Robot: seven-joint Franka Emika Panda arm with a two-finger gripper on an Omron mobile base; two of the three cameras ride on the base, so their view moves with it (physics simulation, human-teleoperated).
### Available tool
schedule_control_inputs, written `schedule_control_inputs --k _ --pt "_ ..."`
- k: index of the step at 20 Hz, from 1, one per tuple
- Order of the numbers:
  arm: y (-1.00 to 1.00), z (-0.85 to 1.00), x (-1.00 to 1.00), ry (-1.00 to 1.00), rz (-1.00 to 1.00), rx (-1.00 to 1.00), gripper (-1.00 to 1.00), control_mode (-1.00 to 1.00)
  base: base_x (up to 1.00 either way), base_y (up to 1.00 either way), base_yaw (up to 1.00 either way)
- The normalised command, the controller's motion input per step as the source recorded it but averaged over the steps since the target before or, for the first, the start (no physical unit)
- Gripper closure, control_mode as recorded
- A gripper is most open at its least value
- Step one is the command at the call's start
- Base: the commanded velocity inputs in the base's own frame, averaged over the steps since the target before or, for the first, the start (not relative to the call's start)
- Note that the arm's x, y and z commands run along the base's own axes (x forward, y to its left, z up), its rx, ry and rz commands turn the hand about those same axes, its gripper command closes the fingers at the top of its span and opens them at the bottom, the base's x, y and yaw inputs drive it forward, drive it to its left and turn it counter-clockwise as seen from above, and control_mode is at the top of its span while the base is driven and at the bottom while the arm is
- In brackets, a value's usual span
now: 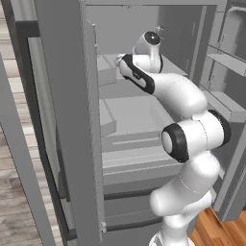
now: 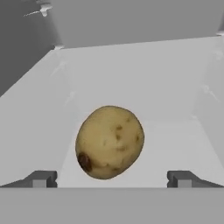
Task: Move the onion and potato from the top shelf to the second highest shelf to make space. Then, place the pitcher from the counter on the cleared top shelf.
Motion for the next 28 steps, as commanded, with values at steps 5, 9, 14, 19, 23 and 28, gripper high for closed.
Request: schedule_control_inputs --k 5,9,14,19,23,28 --pt "0.09 -0.16 0.37 0.0 0.0 -0.02 -1.0 -1.0 0.0 0.0 0.0" --pt "0.05 -0.11 0.35 0.0 0.0 -0.01 -1.0 -1.0 0.0 0.0 0.0" --pt "0.04 -0.16 0.27 0.0 0.0 -0.01 1.0 -1.0 0.0 0.0 0.0" --pt "0.0 -0.24 0.03 0.0 -0.04 -0.02 1.0 -1.0 0.0 0.0 0.0" --pt "-0.03 -0.36 -0.2 0.0 -0.08 -0.01 1.0 -1.0 0.0 0.0 0.0" --pt "0.0 -0.17 -0.89 -0.09 -0.01 0.0 1.0 -1.0 0.0 0.0 0.0"
